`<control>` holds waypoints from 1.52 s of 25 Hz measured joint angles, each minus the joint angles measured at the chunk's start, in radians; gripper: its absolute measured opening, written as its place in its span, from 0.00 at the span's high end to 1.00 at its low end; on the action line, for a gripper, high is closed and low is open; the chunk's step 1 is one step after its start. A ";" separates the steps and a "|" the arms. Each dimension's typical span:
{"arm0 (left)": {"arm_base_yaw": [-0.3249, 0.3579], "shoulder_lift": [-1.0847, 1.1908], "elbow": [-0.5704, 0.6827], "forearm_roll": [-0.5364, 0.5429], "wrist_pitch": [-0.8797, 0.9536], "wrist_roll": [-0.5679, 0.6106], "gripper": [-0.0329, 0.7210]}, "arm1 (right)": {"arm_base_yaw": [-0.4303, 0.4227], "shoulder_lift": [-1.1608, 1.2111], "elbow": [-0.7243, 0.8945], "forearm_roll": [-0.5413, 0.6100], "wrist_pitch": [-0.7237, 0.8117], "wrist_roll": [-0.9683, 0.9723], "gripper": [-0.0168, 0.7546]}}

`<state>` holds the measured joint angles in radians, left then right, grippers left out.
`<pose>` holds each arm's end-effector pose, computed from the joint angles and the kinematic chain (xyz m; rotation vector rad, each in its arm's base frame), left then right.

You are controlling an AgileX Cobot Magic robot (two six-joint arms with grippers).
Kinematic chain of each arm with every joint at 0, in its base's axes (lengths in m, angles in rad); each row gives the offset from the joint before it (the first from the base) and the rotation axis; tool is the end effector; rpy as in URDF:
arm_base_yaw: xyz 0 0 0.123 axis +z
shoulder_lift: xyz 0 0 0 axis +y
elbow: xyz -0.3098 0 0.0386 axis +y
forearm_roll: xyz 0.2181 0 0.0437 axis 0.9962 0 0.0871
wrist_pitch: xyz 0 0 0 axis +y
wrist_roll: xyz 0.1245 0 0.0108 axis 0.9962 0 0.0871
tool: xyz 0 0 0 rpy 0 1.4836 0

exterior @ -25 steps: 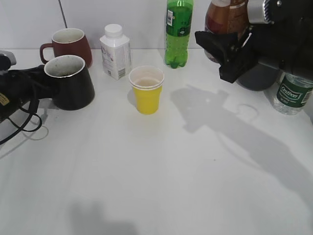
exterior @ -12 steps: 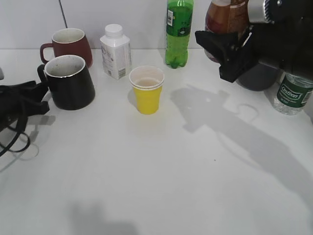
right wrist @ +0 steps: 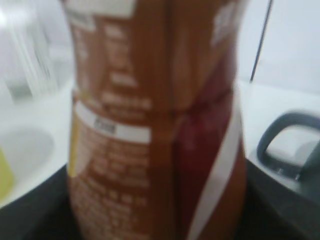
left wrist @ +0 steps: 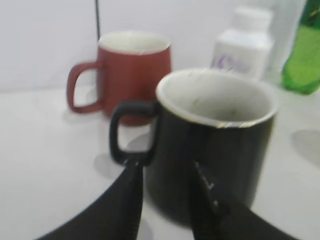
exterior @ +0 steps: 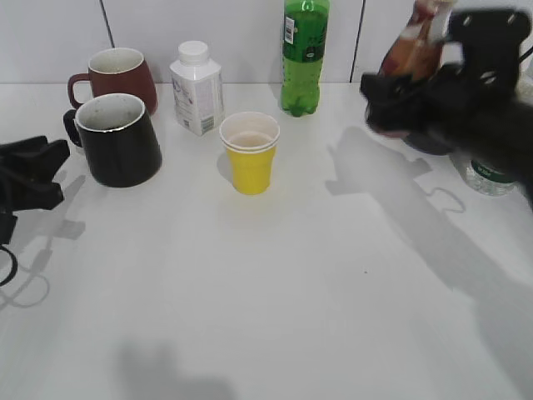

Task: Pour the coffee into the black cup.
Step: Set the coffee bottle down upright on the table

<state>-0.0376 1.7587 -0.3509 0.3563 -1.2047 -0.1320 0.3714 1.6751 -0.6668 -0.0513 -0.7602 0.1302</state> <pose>0.2896 -0.0516 0.1957 0.2790 1.6882 -0.3108 0.3219 0.1301 0.2457 -0.2683 1.7259 0.3717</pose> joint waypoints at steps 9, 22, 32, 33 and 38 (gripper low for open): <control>0.000 -0.155 0.005 0.125 -0.001 -0.032 0.63 | 0.000 0.264 0.000 -0.028 -0.208 -0.123 0.29; 0.000 -0.195 0.005 0.158 -0.003 -0.055 0.64 | 0.000 0.373 -0.002 -0.028 -0.322 -0.149 0.29; 0.000 -0.195 0.005 0.161 -0.003 -0.055 0.64 | 0.000 0.301 0.052 -0.034 -0.248 -0.141 0.16; 0.000 -0.195 0.005 0.163 -0.003 -0.056 0.64 | 0.000 0.286 0.063 -0.034 -0.238 -0.138 0.15; 0.000 -0.195 0.005 0.164 0.006 -0.067 0.57 | 0.000 0.225 0.141 -0.035 -0.227 -0.130 0.15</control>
<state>-0.0376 1.5638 -0.3461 0.5200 -1.1983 -0.1985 0.3714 1.9000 -0.5263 -0.0858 -0.9873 0.0000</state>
